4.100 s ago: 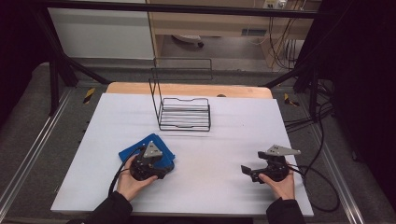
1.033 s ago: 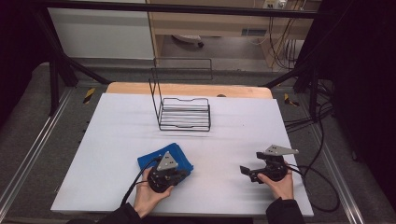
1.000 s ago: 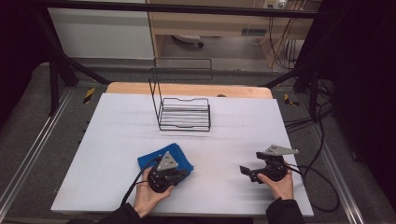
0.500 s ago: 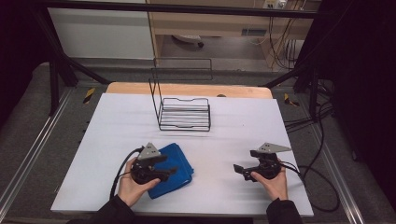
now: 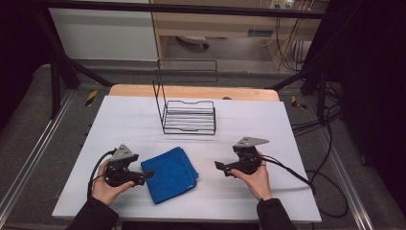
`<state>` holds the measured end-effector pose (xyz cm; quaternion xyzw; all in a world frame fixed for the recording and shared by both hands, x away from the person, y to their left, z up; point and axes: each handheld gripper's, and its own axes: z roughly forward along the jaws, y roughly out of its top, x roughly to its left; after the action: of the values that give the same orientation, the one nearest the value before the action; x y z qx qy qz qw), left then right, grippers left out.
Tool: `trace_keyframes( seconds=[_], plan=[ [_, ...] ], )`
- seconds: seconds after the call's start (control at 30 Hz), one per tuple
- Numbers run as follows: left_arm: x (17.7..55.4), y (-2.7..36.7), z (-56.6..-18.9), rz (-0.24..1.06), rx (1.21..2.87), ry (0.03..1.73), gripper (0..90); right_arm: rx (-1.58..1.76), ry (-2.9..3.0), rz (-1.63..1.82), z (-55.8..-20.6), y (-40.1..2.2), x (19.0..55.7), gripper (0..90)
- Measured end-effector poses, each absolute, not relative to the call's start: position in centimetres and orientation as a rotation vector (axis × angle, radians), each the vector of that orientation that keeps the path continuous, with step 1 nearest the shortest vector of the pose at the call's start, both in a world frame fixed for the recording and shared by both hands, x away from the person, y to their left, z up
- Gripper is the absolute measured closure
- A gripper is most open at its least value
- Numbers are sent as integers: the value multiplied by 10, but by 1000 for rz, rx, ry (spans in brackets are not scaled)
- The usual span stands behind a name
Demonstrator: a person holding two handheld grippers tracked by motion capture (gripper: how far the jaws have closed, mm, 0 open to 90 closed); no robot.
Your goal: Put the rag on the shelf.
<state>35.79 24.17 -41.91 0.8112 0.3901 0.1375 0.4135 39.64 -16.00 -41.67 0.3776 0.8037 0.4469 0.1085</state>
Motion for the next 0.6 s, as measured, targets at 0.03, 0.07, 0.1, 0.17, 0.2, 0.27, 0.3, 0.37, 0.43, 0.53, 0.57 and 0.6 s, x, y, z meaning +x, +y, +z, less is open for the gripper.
trace_keyframes(
  seconds=[0.03, 0.07, 0.1, 0.17, 0.2, 0.27, 0.3, 0.37, 0.43, 0.53, 0.57, 0.6],
  plan=[
    [358, 244, -420, 350, 2046, 973, 85, 1116, 2366, 1318, -416, -152, 399, 17],
    [357, 246, -421, 351, 2041, 975, 83, 1105, 2373, 1325, -416, -142, 403, 21],
    [357, 247, -421, 347, 2041, 971, 83, 1092, 2380, 1326, -416, -135, 405, 26],
    [357, 248, -422, 341, 2037, 964, 83, 1080, 2400, 1327, -417, -119, 410, 47],
    [357, 249, -423, 344, 2038, 965, 82, 1071, 2410, 1323, -418, -111, 413, 59],
    [357, 250, -424, 337, 2032, 977, 82, 1075, 2430, 1319, -420, -98, 420, 93],
    [357, 250, -425, 337, 2031, 976, 82, 1066, 2445, 1323, -422, -92, 423, 114],
    [357, 252, -425, 339, 2027, 977, 83, 1070, 2470, 1327, -425, -80, 430, 157],
    [357, 254, -425, 336, 2019, 976, 83, 1066, 2492, 1321, -430, -69, 436, 207],
    [357, 254, -426, 336, 2019, 981, 83, 1062, 2513, 1320, -437, -54, 444, 254],
    [357, 254, -427, 335, 2017, 983, 83, 1062, 2515, 1317, -438, -50, 446, 269],
    [357, 254, -427, 335, 2019, 985, 84, 1062, 2520, 1317, -442, -45, 448, 293]
  ],
)
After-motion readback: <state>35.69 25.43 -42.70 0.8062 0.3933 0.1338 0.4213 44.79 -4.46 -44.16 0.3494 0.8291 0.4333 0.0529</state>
